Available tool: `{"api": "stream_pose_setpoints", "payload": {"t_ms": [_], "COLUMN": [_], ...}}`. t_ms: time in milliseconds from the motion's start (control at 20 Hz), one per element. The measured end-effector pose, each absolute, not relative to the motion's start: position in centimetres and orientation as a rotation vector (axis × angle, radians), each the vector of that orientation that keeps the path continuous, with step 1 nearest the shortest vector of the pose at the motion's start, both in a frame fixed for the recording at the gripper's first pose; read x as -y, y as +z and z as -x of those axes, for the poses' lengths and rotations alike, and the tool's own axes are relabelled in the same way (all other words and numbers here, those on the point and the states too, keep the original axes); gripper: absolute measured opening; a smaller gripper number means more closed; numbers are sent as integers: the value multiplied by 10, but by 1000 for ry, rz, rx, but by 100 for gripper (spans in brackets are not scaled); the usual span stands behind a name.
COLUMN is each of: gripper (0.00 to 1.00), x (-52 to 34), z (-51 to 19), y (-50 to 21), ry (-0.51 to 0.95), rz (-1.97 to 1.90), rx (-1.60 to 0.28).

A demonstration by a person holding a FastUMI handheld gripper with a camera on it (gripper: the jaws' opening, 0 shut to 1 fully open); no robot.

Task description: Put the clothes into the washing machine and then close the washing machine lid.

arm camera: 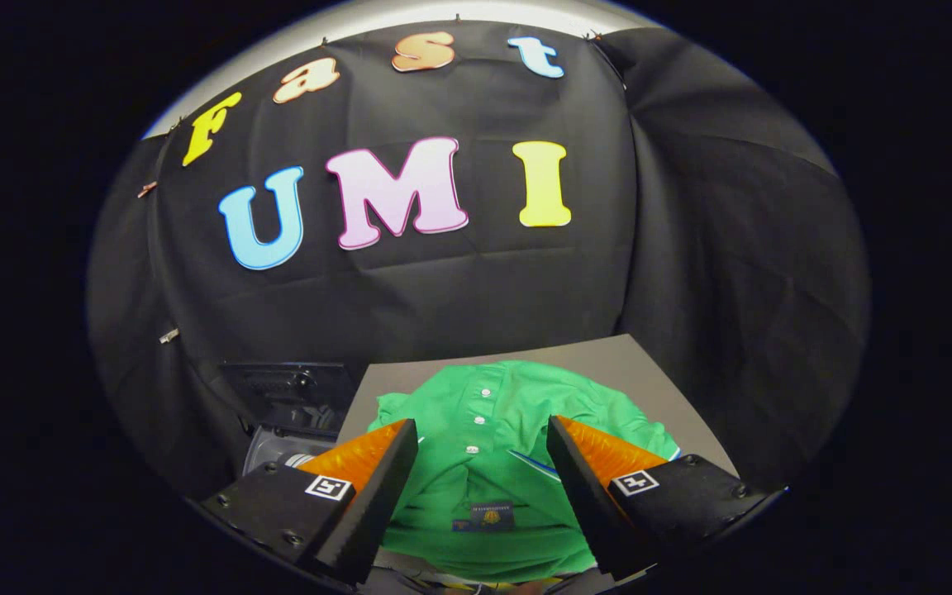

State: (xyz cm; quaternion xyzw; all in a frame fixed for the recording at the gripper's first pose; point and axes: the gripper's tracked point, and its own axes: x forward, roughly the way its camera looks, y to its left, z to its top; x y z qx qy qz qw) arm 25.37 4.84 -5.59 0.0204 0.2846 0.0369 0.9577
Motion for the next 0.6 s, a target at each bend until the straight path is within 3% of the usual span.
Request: {"api": "stream_pose_setpoints", "payload": {"t_ms": [500, 600], "gripper": [99, 73], "x": [-53, -58], "z": [-279, -274], "y": [-131, -134], "ry": [31, 47], "rz": [-30, -11], "rx": [-875, -889]}}
